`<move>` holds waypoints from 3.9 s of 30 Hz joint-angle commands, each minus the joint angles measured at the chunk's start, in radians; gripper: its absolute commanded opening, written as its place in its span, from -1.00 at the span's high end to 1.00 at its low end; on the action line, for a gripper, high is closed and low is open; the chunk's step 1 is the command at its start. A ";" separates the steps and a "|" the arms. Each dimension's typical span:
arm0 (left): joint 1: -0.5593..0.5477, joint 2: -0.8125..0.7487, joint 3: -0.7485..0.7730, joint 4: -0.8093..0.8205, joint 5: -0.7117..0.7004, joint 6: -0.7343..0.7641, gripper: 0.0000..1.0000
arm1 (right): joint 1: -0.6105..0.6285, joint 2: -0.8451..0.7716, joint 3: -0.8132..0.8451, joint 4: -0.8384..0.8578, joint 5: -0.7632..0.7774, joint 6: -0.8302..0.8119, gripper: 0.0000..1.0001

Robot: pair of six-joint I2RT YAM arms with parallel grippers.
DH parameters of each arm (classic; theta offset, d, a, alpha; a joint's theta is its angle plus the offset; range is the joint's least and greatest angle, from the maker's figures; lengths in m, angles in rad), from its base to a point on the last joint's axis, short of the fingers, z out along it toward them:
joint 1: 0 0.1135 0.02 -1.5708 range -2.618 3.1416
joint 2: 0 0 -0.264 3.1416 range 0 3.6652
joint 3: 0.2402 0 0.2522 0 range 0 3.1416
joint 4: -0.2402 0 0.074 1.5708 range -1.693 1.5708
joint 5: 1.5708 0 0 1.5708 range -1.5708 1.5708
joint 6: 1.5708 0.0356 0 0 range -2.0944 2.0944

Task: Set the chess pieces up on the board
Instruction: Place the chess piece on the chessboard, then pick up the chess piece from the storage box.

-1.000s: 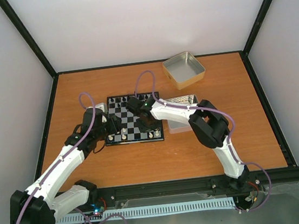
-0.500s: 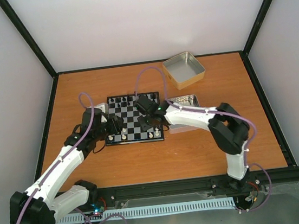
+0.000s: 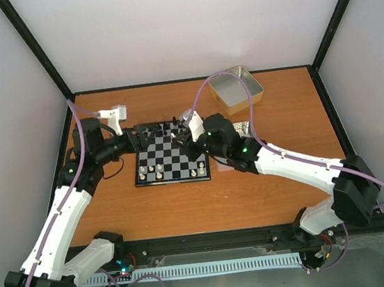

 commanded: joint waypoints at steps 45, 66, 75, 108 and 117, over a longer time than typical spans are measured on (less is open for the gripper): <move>0.003 0.150 -0.079 0.029 0.238 0.020 0.92 | 0.007 -0.010 0.012 -0.052 -0.100 -0.079 -0.15; -0.198 0.459 -0.138 0.069 -0.347 0.087 0.91 | -0.005 -0.116 -0.144 -0.120 0.166 0.054 -0.27; -0.211 0.548 -0.139 0.114 -0.378 0.066 0.90 | -0.014 -0.106 -0.147 -0.127 0.173 0.053 -0.27; -0.211 0.431 -0.048 0.021 -0.384 0.084 0.23 | -0.119 -0.090 -0.096 -0.289 0.280 0.255 -0.26; -0.211 0.178 -0.083 0.038 -0.465 0.112 -0.01 | -0.361 0.059 -0.079 -0.444 0.267 0.392 -0.13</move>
